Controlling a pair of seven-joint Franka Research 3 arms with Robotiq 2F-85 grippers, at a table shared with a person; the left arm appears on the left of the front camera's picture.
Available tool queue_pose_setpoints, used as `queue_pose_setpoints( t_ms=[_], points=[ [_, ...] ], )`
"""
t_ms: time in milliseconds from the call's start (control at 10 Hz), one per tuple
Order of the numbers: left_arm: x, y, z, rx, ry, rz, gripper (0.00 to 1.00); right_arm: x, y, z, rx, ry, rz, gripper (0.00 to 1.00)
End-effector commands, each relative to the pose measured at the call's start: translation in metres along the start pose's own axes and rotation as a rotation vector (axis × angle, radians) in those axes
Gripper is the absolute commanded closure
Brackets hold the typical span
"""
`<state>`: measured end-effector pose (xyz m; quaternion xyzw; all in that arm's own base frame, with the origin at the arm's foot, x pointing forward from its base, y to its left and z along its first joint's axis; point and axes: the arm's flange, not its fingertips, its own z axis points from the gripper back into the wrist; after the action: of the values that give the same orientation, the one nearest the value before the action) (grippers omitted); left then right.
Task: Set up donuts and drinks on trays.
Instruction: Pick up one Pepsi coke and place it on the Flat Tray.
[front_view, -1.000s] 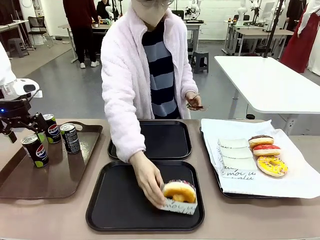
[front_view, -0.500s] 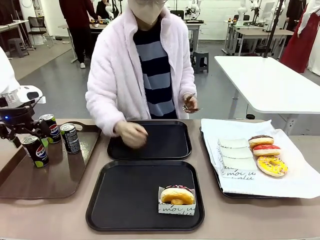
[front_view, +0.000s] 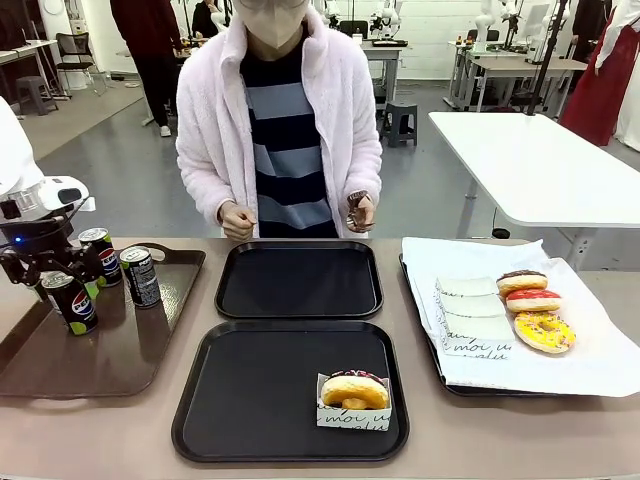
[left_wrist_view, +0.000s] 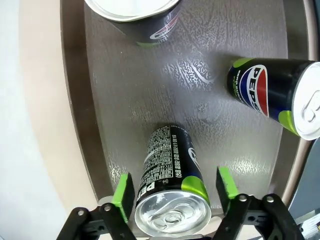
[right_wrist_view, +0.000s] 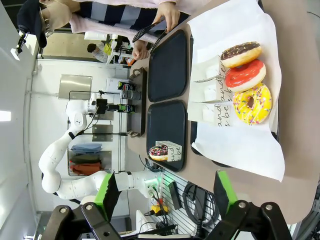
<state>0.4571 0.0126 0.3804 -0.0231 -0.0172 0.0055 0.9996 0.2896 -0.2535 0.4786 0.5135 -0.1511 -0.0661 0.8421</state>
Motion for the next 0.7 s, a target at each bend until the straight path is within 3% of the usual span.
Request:
queue_pose_setpoints(
  t_ms=[0,100,300,400,500,600],
  points=[
    [-0.002,0.001,0.002,-0.02,-0.008,-0.016,0.81,0.001,-0.001,-0.001,0.015,-0.007,0.006,0.0],
    [-0.003,0.002,0.003,-0.018,-0.004,-0.013,1.0,0.001,-0.001,-0.001,0.015,-0.007,0.006,0.0],
    [-0.003,0.002,0.003,-0.014,0.004,-0.013,1.0,0.001,-0.001,-0.001,0.015,-0.007,0.006,0.0],
    [-0.004,0.002,0.005,-0.012,0.007,-0.015,0.9,0.001,-0.001,-0.001,0.015,-0.007,0.006,0.0],
    [-0.006,0.0,0.012,-0.001,-0.003,-0.021,0.98,0.001,-0.001,-0.001,0.015,-0.007,0.006,0.0],
    [-0.012,-0.007,0.035,0.013,0.0,-0.015,1.0,0.001,-0.001,-0.001,0.015,-0.007,0.006,0.0]
  ],
)
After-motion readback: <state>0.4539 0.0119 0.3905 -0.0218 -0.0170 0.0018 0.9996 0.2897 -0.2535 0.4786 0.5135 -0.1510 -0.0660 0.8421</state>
